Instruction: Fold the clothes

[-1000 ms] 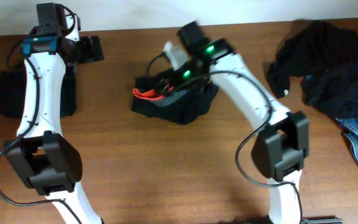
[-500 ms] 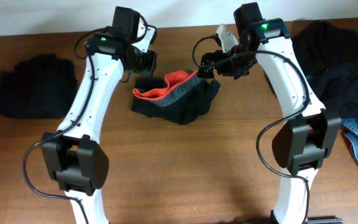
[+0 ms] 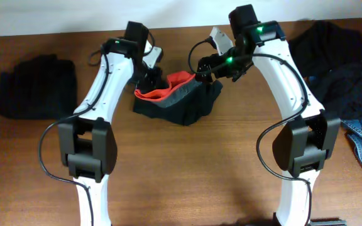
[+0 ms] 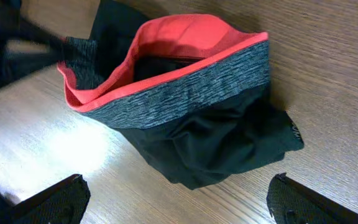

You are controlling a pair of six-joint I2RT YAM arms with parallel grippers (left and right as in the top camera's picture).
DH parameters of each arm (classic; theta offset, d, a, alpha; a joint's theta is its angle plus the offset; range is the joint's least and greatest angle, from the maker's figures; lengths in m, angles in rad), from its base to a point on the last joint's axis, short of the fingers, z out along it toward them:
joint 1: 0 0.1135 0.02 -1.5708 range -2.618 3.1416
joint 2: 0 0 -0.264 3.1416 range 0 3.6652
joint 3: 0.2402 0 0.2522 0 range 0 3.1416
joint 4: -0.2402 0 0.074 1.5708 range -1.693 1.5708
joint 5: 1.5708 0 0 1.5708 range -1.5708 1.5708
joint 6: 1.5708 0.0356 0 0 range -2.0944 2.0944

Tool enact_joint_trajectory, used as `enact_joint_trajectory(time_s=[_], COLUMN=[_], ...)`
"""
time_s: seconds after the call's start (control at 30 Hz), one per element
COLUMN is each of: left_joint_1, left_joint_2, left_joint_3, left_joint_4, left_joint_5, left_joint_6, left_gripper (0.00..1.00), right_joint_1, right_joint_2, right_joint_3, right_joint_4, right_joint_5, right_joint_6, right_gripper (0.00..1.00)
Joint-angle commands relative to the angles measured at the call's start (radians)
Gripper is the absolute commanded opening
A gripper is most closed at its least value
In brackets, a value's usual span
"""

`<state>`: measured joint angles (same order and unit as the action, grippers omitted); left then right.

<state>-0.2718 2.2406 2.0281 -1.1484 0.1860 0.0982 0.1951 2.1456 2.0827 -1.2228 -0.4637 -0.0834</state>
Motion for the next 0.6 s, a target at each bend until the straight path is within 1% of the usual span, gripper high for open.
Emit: enact_joint_trajectory(time_s=[0.0, 0.13, 0.23, 0.33, 0.43, 0.57], left_joint_1=[-0.021, -0.022, -0.022, -0.021, -0.017, -0.013], left_joint_2=[0.016, 0.019, 0.019, 0.019, 0.019, 0.018], left_joint_3=[0.016, 0.013, -0.015, -0.063, -0.148, -0.172], left_joint_4=[-0.119, -0.261, -0.288, -0.271, -0.203, -0.126], left_joint_5=[0.047, 0.048, 0.065, 0.103, 0.126, 0.126], left_joint_6=[0.090, 0.099, 0.098, 0.097, 0.082, 0.076], left_gripper=[0.00, 0.00, 0.00, 0.01, 0.01, 0.00], right_joint_1=[-0.020, -0.042, -0.056, -0.056, -0.056, -0.048], right_joint_2=[-0.005, -0.005, -0.005, -0.005, -0.005, -0.005], right_joint_3=[-0.005, -0.005, -0.005, -0.005, -0.005, -0.005], right_joint_4=[0.000, 0.002, -0.014, -0.037, -0.041, -0.032], right_joint_5=[0.009, 0.009, 0.007, 0.005, 0.005, 0.005], right_joint_6=[-0.014, -0.014, -0.014, -0.014, -0.014, -0.014], right_gripper=[0.97, 0.97, 0.97, 0.97, 0.97, 0.97])
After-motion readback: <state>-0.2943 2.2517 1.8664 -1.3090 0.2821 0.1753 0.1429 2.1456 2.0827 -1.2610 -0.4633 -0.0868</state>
